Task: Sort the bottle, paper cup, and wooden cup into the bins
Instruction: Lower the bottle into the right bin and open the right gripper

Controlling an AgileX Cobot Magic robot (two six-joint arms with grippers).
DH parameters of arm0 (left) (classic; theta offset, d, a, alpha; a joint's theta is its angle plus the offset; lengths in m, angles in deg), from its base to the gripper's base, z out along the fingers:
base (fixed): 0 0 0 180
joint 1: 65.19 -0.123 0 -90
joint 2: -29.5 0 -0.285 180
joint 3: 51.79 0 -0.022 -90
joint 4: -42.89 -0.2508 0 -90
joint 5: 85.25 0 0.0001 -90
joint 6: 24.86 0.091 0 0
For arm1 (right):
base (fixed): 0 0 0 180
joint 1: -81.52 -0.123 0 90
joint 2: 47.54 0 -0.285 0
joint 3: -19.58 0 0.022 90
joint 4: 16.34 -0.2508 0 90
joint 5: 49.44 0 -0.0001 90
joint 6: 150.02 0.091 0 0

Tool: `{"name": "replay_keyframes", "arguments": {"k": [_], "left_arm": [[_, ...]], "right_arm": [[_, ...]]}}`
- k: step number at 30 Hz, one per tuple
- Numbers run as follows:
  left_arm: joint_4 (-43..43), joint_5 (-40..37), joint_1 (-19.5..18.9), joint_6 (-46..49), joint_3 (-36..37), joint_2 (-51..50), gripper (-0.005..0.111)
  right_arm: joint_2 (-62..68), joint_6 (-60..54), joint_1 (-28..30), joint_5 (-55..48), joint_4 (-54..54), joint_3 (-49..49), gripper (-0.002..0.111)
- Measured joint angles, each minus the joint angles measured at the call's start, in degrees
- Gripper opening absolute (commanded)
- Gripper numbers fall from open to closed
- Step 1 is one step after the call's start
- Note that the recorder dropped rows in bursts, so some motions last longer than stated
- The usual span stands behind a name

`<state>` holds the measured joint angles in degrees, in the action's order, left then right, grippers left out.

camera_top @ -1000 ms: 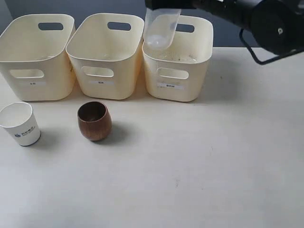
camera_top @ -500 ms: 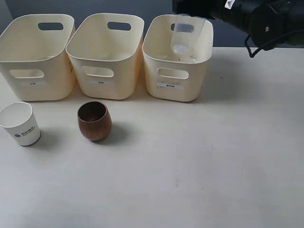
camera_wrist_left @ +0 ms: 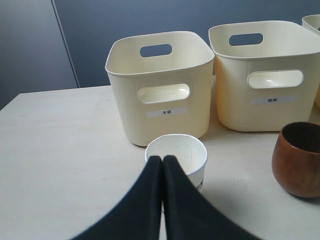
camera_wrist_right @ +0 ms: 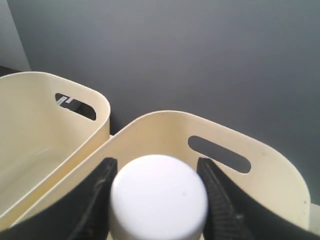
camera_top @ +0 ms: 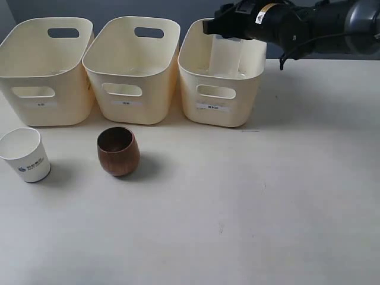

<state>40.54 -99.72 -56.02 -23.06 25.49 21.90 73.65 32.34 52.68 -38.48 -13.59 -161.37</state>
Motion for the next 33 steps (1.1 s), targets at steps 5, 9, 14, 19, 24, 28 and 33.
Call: {"name": "replay_keyframes", "arguments": {"k": [5, 9, 14, 19, 24, 28, 33], "left_arm": [[0.0, 0.0, 0.0, 0.0, 0.0, 0.0, 0.0], [0.0, 0.0, 0.0, 0.0, 0.0, 0.0, 0.0], [0.0, 0.0, 0.0, 0.0, 0.0, 0.0, 0.0], [0.0, 0.0, 0.0, 0.0, 0.0, 0.0, 0.0], [0.0, 0.0, 0.0, 0.0, 0.0, 0.0, 0.0], [0.0, 0.0, 0.0, 0.0, 0.0, 0.0, 0.0], [0.0, 0.0, 0.0, 0.0, 0.0, 0.0, 0.0]], "right_arm": [[2.2, 0.0, 0.0, -0.9, 0.3, -0.7, 0.002], [3.2, 0.2, 0.0, -1.3, 0.6, -0.7, 0.003], [4.7, 0.2, 0.0, -1.8, 0.6, -0.7, 0.003], [6.1, 0.2, 0.0, -2.2, 0.6, -0.7, 0.024], [6.4, 0.2, 0.0, -2.8, 0.6, -0.7, 0.049], [6.4, 0.2, 0.0, -3.3, 0.6, -0.7, 0.056], [6.4, 0.2, 0.0, -3.7, 0.6, -0.7, 0.057]]}}
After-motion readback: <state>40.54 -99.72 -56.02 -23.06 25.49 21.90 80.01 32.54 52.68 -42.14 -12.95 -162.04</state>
